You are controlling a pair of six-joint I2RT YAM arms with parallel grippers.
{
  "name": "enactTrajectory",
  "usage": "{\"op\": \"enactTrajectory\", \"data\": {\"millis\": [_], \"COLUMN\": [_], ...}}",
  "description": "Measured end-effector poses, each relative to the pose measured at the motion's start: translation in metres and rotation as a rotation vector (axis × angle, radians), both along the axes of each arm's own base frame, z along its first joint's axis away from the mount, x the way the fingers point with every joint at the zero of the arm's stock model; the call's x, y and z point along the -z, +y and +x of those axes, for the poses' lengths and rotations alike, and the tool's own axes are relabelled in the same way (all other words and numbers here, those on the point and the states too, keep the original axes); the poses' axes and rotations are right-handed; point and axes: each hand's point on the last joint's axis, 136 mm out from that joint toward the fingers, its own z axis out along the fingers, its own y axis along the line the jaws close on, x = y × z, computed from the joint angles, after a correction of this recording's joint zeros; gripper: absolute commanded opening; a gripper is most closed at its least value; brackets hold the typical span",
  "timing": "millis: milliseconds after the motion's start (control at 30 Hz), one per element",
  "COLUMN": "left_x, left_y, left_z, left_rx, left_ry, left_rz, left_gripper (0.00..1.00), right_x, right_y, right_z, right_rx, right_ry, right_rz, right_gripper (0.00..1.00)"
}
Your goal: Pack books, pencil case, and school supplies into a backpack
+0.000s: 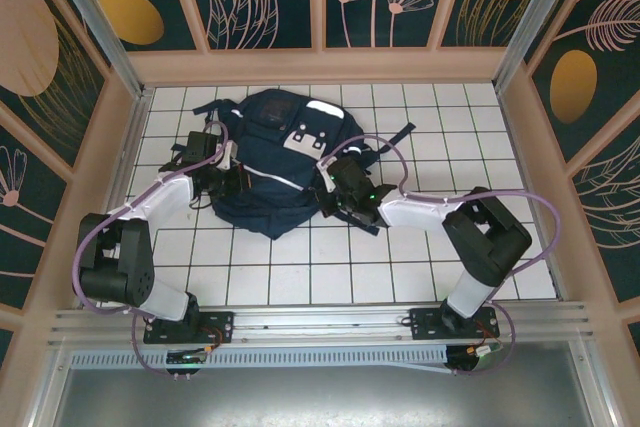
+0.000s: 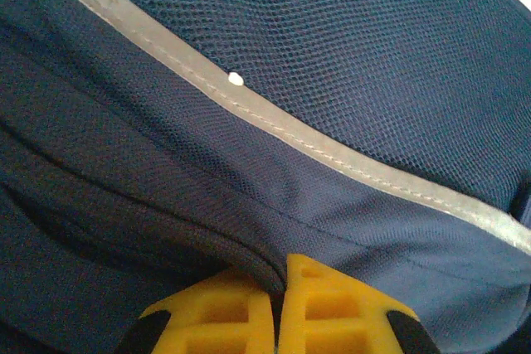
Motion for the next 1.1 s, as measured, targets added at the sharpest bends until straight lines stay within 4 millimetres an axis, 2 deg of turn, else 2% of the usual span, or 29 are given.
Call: {"op": "enactTrajectory", "data": {"millis": [67, 133, 267, 300, 367, 467, 567, 667, 733, 767, 800, 833, 867, 900, 1000, 1100], "left_x": [-0.001, -0.001, -0.007, -0.015, -0.039, -0.086, -0.109, -0.106, -0.096, -0.092, -0.089, -0.088, -0.089, -0.091, -0.100, -0.111], "left_y": [-0.003, -0.002, 0.007, 0.008, 0.010, 0.017, 0.026, 0.037, 0.046, 0.053, 0.060, 0.066, 0.073, 0.080, 0.095, 0.113], "left_z": [-0.001, -0.002, -0.005, -0.005, -0.004, 0.004, 0.023, 0.045, 0.049, 0.049, 0.049, 0.048, 0.048, 0.047, 0.042, 0.035], "left_rx": [0.023, 0.029, 0.012, 0.008, -0.015, -0.075, -0.142, -0.212, -0.258, -0.287, -0.313, -0.339, -0.364, -0.389, -0.446, -0.512], "left_ry": [-0.002, 0.002, 0.010, -0.010, -0.081, -0.223, -0.277, -0.265, -0.252, -0.250, -0.253, -0.262, -0.277, -0.304, -0.384, -0.447], "left_rz": [-0.008, -0.007, -0.019, -0.022, -0.024, -0.029, -0.009, 0.036, 0.075, 0.103, 0.128, 0.149, 0.172, 0.191, 0.241, 0.299], "left_gripper": [0.00, 0.09, 0.52, 0.66, 0.96, 0.99, 0.99, 0.99, 0.99, 0.99, 0.99, 0.99, 0.99, 0.99, 0.99, 0.99], "right_x": [-0.001, -0.002, -0.012, -0.022, -0.043, -0.069, -0.068, -0.044, -0.022, -0.011, 0.001, 0.010, 0.021, 0.029, 0.037, 0.025], "right_y": [-0.004, -0.017, -0.060, -0.067, -0.076, -0.080, -0.071, -0.054, -0.043, -0.037, -0.032, -0.028, -0.023, -0.021, -0.021, -0.034], "right_z": [0.003, 0.007, 0.012, 0.012, 0.014, 0.022, 0.026, 0.026, 0.020, 0.018, 0.016, 0.016, 0.015, 0.015, 0.015, 0.016], "right_rx": [-0.001, 0.036, 0.151, 0.179, 0.218, 0.273, 0.339, 0.410, 0.444, 0.459, 0.474, 0.482, 0.490, 0.492, 0.498, 0.504], "right_ry": [0.007, 0.012, 0.026, 0.026, 0.025, 0.044, 0.140, 0.268, 0.347, 0.382, 0.413, 0.435, 0.456, 0.470, 0.479, 0.459], "right_rz": [0.008, -0.006, 0.001, 0.031, 0.108, 0.246, 0.339, 0.376, 0.370, 0.358, 0.344, 0.333, 0.319, 0.306, 0.288, 0.288], "right_gripper": [0.19, 0.26, 0.39, 0.54, 0.61, 0.66, 0.68, 0.69, 0.69, 0.67, 0.61, 0.48, 0.27, 0.15, 0.05, 0.01]}}
